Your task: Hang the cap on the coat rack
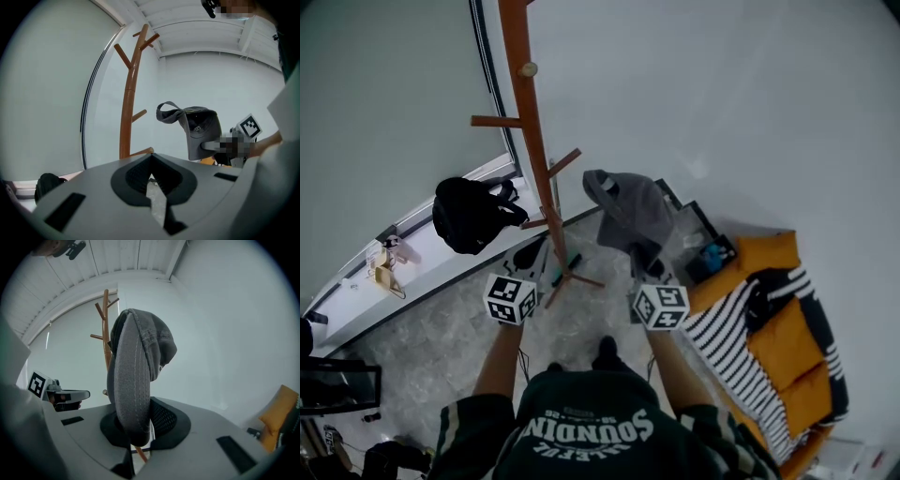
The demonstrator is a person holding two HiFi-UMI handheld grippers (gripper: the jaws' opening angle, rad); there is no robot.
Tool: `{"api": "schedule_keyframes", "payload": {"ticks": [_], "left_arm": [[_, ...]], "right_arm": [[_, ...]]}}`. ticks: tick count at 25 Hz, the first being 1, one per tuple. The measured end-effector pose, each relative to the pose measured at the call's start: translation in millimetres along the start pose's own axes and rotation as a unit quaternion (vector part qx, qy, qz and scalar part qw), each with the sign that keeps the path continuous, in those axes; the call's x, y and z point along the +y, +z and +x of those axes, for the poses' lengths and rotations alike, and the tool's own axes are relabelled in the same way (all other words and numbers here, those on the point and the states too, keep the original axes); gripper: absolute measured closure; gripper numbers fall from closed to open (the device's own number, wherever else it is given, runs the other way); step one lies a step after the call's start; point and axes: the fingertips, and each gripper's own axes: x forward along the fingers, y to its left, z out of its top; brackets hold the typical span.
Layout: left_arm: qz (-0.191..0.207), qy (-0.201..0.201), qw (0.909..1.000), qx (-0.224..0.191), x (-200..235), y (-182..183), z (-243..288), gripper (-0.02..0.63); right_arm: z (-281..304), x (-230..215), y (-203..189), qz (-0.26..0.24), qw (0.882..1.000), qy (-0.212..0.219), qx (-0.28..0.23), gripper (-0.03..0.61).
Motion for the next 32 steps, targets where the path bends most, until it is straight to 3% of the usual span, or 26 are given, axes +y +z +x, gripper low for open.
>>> {"api": "schedule_keyframes", "payload": {"ticks": [8, 17, 32], "left_arm": [[0.0, 0.017, 0.9998, -0.007, -7, 12, 12, 0.615], [0.0, 0.032, 0.9994, -0.016, 6, 28, 13, 0.615], [0.0, 0.054, 0.9984, -0.016, 7, 19, -7, 0.614]], "right_arm": [[15, -15, 12, -0.002, 1.0, 0.02, -0.001, 0.552], [44, -13, 58, -0.014, 0.999, 0.033, -0.021, 0.552], [72, -9, 87, -0.025, 0.998, 0.042, -0.041, 0.552]]}}
